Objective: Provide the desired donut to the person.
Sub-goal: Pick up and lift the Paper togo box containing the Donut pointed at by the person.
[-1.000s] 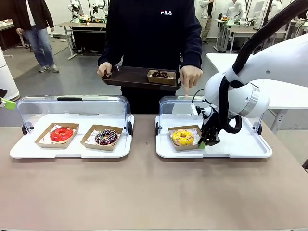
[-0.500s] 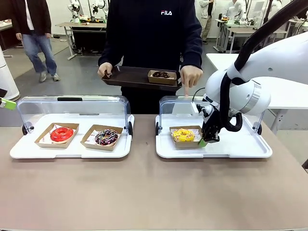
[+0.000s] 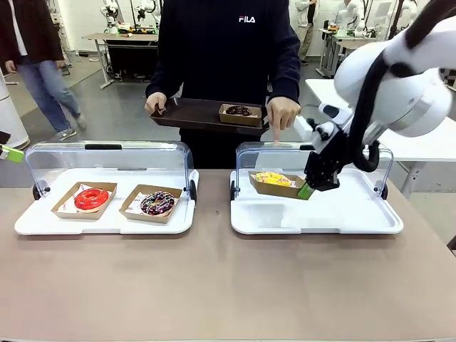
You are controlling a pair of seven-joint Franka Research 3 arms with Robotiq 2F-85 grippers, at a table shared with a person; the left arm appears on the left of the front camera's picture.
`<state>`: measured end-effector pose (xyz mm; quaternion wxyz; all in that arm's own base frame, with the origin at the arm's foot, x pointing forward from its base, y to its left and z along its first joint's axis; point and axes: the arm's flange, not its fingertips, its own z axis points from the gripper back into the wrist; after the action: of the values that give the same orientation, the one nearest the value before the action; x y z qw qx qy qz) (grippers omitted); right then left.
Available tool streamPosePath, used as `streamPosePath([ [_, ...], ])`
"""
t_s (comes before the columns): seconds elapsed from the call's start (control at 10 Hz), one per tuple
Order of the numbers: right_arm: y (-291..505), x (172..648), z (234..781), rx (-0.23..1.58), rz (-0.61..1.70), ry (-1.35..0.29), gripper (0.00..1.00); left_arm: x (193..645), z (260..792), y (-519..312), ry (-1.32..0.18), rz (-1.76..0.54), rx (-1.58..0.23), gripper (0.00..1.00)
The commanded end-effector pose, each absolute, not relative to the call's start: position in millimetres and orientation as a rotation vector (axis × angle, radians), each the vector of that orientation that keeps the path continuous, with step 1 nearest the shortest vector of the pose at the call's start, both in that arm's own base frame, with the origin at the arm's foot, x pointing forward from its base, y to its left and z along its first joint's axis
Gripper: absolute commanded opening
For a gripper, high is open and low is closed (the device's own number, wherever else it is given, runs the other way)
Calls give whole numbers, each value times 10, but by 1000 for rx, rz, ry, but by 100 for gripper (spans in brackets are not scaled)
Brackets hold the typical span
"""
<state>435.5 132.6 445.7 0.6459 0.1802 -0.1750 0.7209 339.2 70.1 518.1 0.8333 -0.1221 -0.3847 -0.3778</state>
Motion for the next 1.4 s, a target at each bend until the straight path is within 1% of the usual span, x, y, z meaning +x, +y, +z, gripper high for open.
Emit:
streamPosePath([
  [0.0, 1301, 3936, 4712, 418, 1679, -447, 0, 3395, 5173, 717, -821, -804, -267, 100],
  [0.1, 1342, 3766, 4882, 399, 1699, -458, 0, 3395, 5173, 717, -821, -804, -267, 100],
  [0.4, 1510, 3353, 5303, 232, 1772, -475, 0, 3395, 5173, 717, -821, -804, -267, 100],
  [0.6, 1575, 3185, 5516, 82, 1738, -504, 0, 3395, 5173, 717, -821, -804, -267, 100],
  [0.7, 1607, 3239, 5534, 92, 1729, -497, 0, 3395, 5173, 717, -821, -804, -267, 100],
  [0.8, 1622, 3564, 5450, 237, 1735, -390, 0, 3395, 5173, 717, -821, -804, -267, 100],
  [0.9, 1571, 3211, 5644, 128, 1772, -508, 0, 3395, 5173, 717, -821, -804, -267, 100],
  [1.3, 1571, 3211, 5644, 128, 1772, -508, 0, 3395, 5173, 717, -821, -804, -267, 100],
])
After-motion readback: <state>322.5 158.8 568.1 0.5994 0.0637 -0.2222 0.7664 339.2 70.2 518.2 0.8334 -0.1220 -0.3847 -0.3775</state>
